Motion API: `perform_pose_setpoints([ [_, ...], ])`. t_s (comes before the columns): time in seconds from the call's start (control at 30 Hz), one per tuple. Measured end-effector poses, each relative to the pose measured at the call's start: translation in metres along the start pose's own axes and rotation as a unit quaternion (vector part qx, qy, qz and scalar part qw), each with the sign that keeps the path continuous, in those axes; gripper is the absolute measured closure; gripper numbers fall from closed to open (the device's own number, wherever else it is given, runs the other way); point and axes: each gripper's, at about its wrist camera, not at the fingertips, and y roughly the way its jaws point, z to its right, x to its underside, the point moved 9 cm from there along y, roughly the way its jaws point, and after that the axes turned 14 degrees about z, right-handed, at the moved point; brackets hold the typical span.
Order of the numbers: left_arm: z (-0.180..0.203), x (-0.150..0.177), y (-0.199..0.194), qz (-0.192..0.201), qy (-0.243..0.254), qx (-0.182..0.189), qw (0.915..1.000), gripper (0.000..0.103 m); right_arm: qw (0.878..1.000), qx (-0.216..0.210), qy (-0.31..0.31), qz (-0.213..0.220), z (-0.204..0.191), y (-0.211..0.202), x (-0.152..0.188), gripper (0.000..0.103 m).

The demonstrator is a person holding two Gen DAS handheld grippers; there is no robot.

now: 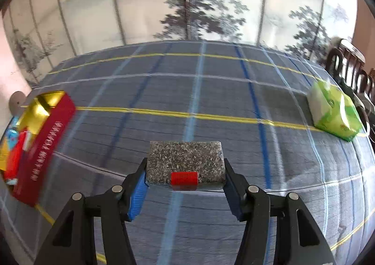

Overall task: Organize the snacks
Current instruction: 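Carry the grey packet into the tin and open the right gripper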

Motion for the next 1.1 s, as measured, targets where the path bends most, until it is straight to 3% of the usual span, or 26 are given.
perform_pose_setpoints([
  [0.67,-0.062,0.023,0.0,-0.017,-0.044,-0.033,0.9984,0.016,0.984,-0.154,-0.091,0.013,-0.191,-0.026,-0.018,0.044],
  [1.1,-0.1,0.036,-0.002,-0.025,-0.072,-0.055,0.9956,0.016,0.975,-0.182,-0.13,0.001,-0.252,-0.019,-0.009,0.044],
])
